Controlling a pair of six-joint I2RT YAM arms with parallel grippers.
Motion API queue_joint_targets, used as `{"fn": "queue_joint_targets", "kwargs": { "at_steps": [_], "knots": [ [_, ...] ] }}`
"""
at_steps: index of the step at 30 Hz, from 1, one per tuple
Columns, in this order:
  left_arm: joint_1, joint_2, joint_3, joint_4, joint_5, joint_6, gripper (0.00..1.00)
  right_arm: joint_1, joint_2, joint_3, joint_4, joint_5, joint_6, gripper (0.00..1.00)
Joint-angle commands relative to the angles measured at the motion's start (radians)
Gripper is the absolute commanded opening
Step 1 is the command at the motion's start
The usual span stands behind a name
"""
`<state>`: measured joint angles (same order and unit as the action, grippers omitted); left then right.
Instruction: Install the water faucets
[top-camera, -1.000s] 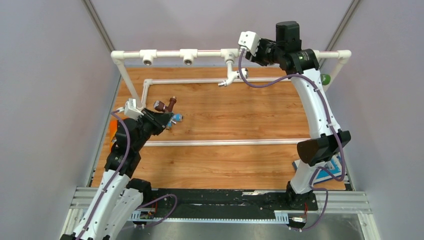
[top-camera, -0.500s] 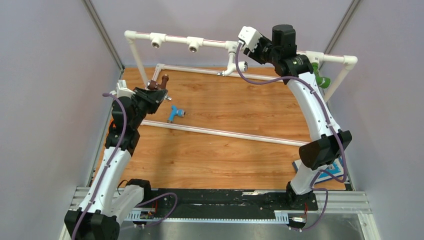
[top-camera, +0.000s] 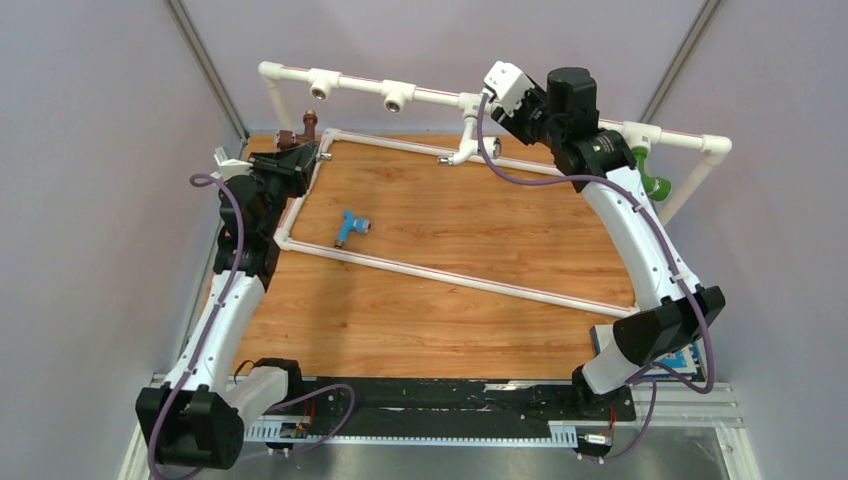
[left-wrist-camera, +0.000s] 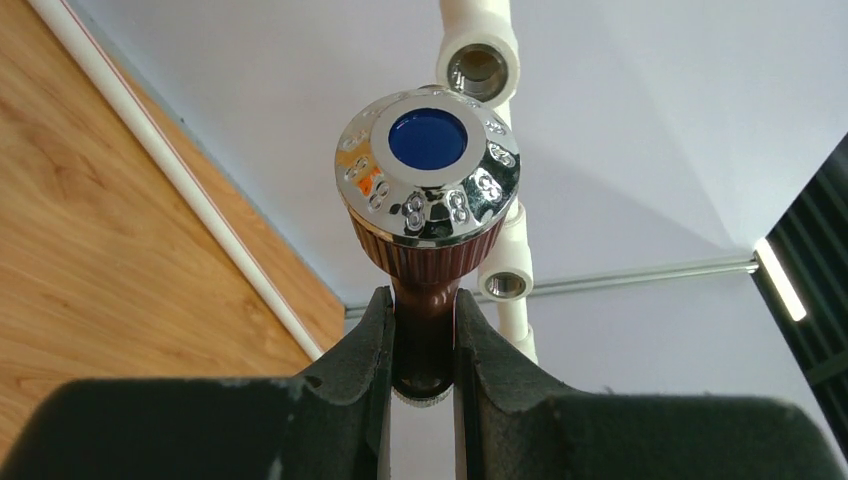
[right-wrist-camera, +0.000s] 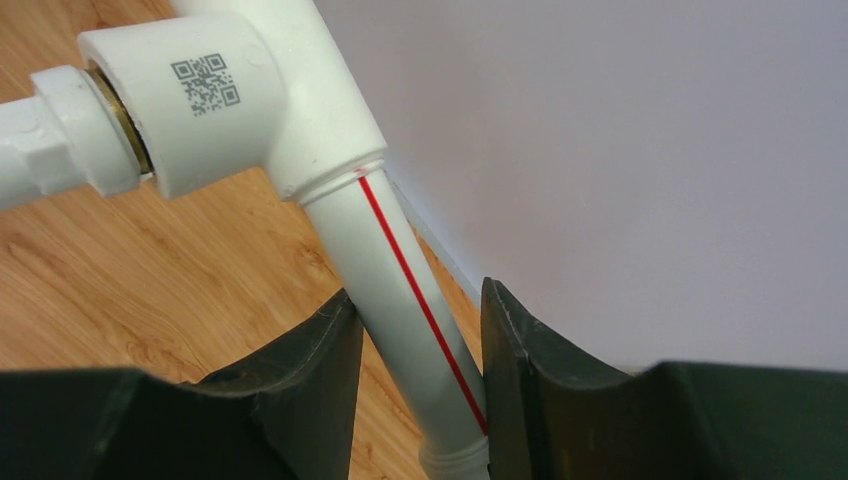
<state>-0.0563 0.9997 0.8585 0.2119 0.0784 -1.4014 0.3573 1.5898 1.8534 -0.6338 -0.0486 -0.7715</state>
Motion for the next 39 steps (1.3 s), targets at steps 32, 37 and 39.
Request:
{"fn": "queue_joint_targets", "kwargs": {
  "at_steps": [32,37,39],
  "knots": [
    [0.167,0.169,0.318,-0.195,0.393,-0.166,0.0,0.023,-0.111,-0.145,0.019,-0.008,0.143,0.0],
    [0.167,0.189,0.338,-0.201,0.414,-0.159,0.0,0.023,-0.108,-0.145,0.019,-0.007,0.14,0.0],
    [0.167,0.189,0.329,-0.198,0.409,-0.159,0.0,0.023,-0.109,-0.145,0.016,-0.007,0.14,0.0]
  ]
}}
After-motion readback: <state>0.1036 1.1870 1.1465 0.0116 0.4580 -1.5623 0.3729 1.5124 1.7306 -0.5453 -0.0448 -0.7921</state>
